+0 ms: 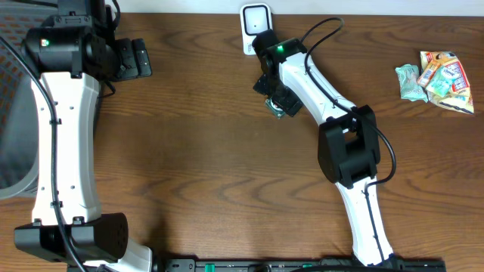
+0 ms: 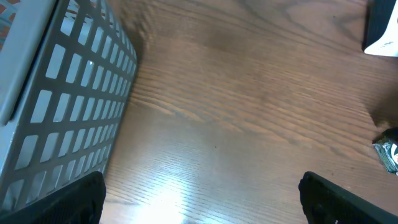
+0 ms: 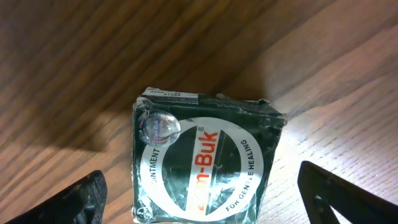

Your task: Scan the item barcode

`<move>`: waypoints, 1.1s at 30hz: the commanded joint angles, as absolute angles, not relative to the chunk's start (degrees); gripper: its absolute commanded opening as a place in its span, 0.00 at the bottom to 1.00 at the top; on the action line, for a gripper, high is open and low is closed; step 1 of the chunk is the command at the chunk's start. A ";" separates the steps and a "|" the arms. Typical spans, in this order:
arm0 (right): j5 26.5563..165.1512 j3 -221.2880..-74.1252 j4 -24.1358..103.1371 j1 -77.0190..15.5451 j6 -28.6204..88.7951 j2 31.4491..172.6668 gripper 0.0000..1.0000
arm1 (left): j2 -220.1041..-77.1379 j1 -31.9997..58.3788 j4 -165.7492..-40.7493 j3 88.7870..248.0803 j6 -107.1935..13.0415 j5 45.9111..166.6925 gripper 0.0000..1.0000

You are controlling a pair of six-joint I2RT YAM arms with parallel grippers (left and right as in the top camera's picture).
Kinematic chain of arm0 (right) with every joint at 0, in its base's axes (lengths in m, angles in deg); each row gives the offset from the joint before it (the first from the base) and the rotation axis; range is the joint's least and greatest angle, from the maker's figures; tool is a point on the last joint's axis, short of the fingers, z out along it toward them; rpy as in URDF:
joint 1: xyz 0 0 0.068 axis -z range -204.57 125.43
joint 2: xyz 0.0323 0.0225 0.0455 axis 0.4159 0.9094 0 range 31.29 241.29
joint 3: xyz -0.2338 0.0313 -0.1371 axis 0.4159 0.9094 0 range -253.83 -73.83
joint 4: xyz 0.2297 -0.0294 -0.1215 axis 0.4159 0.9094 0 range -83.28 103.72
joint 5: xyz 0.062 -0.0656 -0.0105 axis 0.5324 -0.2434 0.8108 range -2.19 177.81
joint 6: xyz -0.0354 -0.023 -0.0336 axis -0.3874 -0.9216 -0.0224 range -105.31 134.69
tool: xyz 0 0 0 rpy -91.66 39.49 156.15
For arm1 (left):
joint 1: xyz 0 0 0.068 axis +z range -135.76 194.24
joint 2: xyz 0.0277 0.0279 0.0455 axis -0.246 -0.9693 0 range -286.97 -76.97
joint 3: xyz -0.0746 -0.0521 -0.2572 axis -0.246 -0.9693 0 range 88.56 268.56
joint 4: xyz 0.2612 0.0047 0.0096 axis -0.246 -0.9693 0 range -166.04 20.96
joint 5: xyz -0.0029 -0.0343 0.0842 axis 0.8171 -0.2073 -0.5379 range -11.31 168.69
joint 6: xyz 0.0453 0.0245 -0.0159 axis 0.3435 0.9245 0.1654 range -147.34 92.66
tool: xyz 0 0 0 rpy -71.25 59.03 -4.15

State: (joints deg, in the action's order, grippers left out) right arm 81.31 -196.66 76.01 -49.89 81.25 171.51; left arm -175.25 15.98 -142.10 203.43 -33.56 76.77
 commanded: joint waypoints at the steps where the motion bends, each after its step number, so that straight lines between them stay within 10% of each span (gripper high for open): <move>1: 79.80 -196.59 76.52 -49.41 80.36 172.71 0.92 | -175.47 16.22 -142.12 203.14 -34.06 75.86 0.98; 33: 92.63 -196.28 74.94 -47.91 70.33 174.72 0.83 | -175.47 16.22 -142.12 203.14 -34.08 75.86 0.98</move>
State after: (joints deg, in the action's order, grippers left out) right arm 89.77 -196.66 75.03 -46.97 70.98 173.74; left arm -175.25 15.98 -142.12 203.43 -33.56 76.77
